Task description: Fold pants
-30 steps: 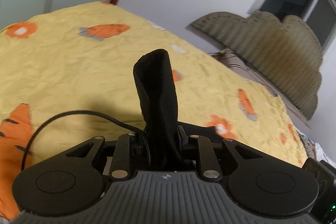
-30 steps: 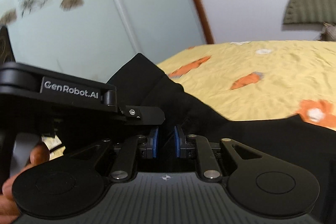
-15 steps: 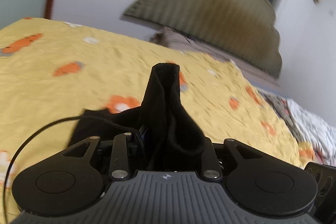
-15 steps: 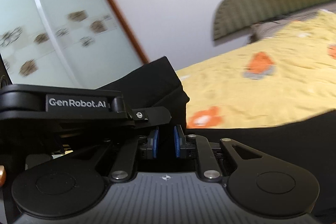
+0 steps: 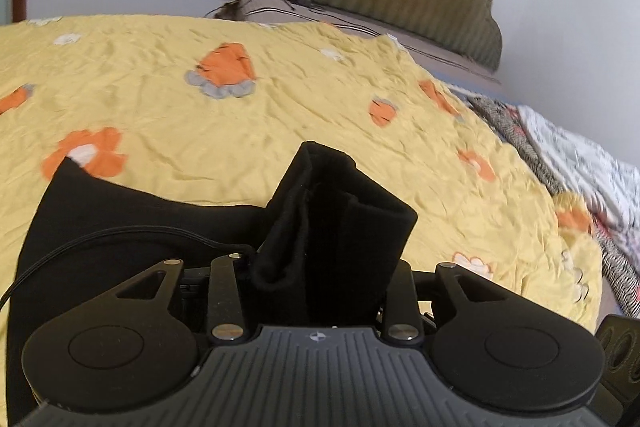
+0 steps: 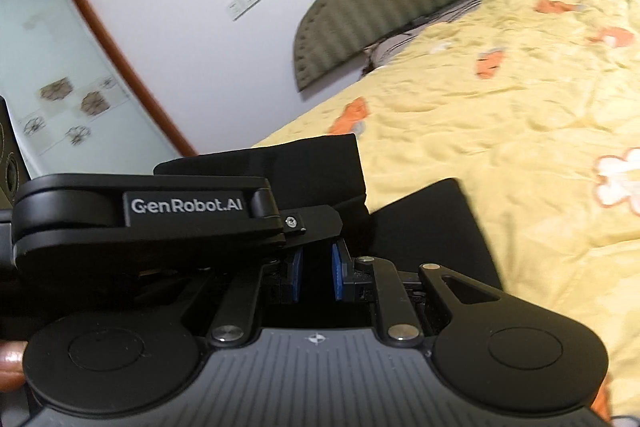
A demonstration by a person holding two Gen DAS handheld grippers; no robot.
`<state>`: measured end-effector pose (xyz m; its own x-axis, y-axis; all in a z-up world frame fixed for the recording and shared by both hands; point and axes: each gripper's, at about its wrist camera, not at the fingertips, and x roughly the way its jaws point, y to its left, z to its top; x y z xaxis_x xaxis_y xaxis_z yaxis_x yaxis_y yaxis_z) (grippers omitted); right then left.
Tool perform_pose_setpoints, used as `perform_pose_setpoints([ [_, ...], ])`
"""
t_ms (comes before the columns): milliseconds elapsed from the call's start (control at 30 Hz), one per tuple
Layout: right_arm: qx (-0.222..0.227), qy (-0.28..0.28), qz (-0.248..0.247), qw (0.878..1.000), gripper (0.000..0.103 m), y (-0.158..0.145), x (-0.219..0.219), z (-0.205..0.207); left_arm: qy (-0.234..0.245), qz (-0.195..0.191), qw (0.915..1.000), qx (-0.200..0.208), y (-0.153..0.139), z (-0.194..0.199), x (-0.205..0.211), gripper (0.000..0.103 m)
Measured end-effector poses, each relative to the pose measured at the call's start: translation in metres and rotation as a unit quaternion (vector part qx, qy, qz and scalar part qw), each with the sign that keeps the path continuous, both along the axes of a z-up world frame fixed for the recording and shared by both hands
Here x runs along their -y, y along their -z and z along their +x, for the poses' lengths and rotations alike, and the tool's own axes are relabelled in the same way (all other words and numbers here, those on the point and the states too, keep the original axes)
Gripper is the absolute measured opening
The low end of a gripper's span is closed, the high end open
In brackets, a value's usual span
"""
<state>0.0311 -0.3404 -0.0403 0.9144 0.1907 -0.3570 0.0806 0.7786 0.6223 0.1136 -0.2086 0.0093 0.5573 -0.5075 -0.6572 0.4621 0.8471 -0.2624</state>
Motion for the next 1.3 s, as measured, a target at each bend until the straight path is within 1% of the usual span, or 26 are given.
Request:
perform_pose_setpoints([
  [133, -0.003, 0.02, 0.004, 1.0, 0.016, 0.004, 0.016, -0.002, 0.018, 0.002, 0.9998, 0.003, 0.003, -0.003, 0.017, 0.04],
  [167, -0.01, 0.024, 0.003, 1.0, 0.016, 0.005, 0.019, -0.002, 0.024, 0.003, 0.9997, 0.0, 0.004, -0.002, 0.021, 0.043],
  [200, -0.019, 0.032, -0.001, 0.999, 0.016, 0.007, 0.022, -0.005, 0.033, 0.006, 0.9994, -0.006, 0.007, -0.001, 0.026, 0.051],
  [233, -0.029, 0.05, -0.007, 0.998, 0.016, 0.009, 0.026, -0.007, 0.042, 0.005, 0.999, -0.013, 0.009, 0.001, 0.028, 0.054],
  [267, -0.036, 0.067, -0.013, 0.997, 0.016, 0.011, 0.031, -0.009, 0.047, -0.002, 0.9987, -0.02, 0.01, 0.003, 0.026, 0.062],
  [333, -0.048, 0.117, -0.045, 0.991, 0.016, 0.012, 0.042, -0.022, 0.057, -0.023, 0.9974, -0.037, 0.006, 0.005, 0.015, 0.066],
  [400, -0.056, 0.18, -0.082, 0.979, 0.016, 0.009, 0.053, -0.036, 0.056, -0.036, 0.9974, -0.028, -0.003, 0.006, -0.003, 0.073],
  [433, -0.051, 0.196, -0.085, 0.976, 0.016, 0.006, 0.058, -0.042, 0.047, -0.038, 0.9981, -0.016, -0.007, 0.006, -0.011, 0.075],
  [467, -0.041, 0.198, -0.08, 0.976, 0.016, 0.002, 0.063, -0.046, 0.032, -0.034, 0.9989, 0.001, -0.012, 0.007, -0.021, 0.079],
  [533, -0.021, 0.179, -0.069, 0.981, 0.016, -0.006, 0.064, -0.046, -0.005, -0.013, 0.9994, 0.033, -0.02, 0.013, -0.042, 0.081],
  [567, -0.012, 0.158, -0.07, 0.985, 0.016, -0.01, 0.061, -0.042, -0.023, -0.006, 0.9987, 0.044, -0.023, 0.017, -0.05, 0.082],
  [600, -0.007, 0.132, -0.074, 0.988, 0.017, -0.013, 0.057, -0.037, -0.039, 0.009, 0.9976, 0.056, -0.024, 0.022, -0.059, 0.085],
  [633, -0.009, 0.106, -0.078, 0.991, 0.021, -0.014, 0.052, -0.027, -0.05, 0.033, 0.9962, 0.064, -0.024, 0.029, -0.064, 0.087],
  [667, -0.02, 0.089, -0.08, 0.993, 0.03, -0.013, 0.045, -0.014, -0.056, 0.062, 0.9942, 0.068, -0.022, 0.037, -0.068, 0.088],
  [700, -0.034, 0.081, -0.079, 0.993, 0.036, -0.01, 0.041, -0.003, -0.057, 0.091, 0.9919, 0.068, -0.018, 0.045, -0.07, 0.088],
  [733, -0.046, 0.078, -0.077, 0.993, 0.049, -0.006, 0.038, 0.006, -0.054, 0.117, 0.9893, 0.068, -0.013, 0.051, -0.072, 0.088],
  [767, -0.053, 0.079, -0.073, 0.993, 0.056, -0.002, 0.037, 0.013, -0.052, 0.142, 0.9859, 0.071, -0.007, 0.057, -0.073, 0.088],
  [833, -0.046, 0.069, -0.055, 0.995, 0.056, 0.004, 0.039, 0.019, -0.051, 0.182, 0.9786, 0.08, 0.004, 0.062, -0.075, 0.088],
  [900, -0.035, 0.051, -0.034, 0.998, 0.056, 0.008, 0.043, 0.023, -0.046, 0.207, 0.9731, 0.089, 0.014, 0.063, -0.079, 0.088],
  [1000, -0.043, 0.024, 0.005, 0.999, 0.053, 0.017, 0.054, 0.039, -0.028, 0.229, 0.9683, 0.096, 0.027, 0.065, -0.073, 0.088],
  [1033, -0.047, 0.016, 0.027, 0.998, 0.039, 0.021, 0.06, 0.044, -0.025, 0.235, 0.9662, 0.103, 0.031, 0.064, -0.069, 0.088],
  [1067, -0.048, 0.007, 0.042, 0.998, 0.02, 0.024, 0.064, 0.048, -0.024, 0.24, 0.9638, 0.113, 0.034, 0.064, -0.067, 0.088],
  [1133, -0.045, -0.007, 0.047, 0.998, 0.012, 0.026, 0.067, 0.055, -0.027, 0.252, 0.9583, 0.132, 0.038, 0.066, -0.064, 0.09],
  [1200, -0.04, -0.006, 0.013, 0.999, 0.011, 0.017, 0.066, 0.056, -0.043, 0.258, 0.9556, 0.135, 0.041, 0.074, -0.064, 0.09],
  [1233, -0.031, 0.002, -0.012, 0.999, 0.011, 0.011, 0.064, 0.054, -0.053, 0.256, 0.9566, 0.13, 0.041, 0.079, -0.066, 0.09],
  [1300, -0.026, 0.017, -0.037, 0.999, 0.011, 0.004, 0.064, 0.055, -0.071, 0.246, 0.9603, 0.112, 0.045, 0.09, -0.07, 0.088],
])
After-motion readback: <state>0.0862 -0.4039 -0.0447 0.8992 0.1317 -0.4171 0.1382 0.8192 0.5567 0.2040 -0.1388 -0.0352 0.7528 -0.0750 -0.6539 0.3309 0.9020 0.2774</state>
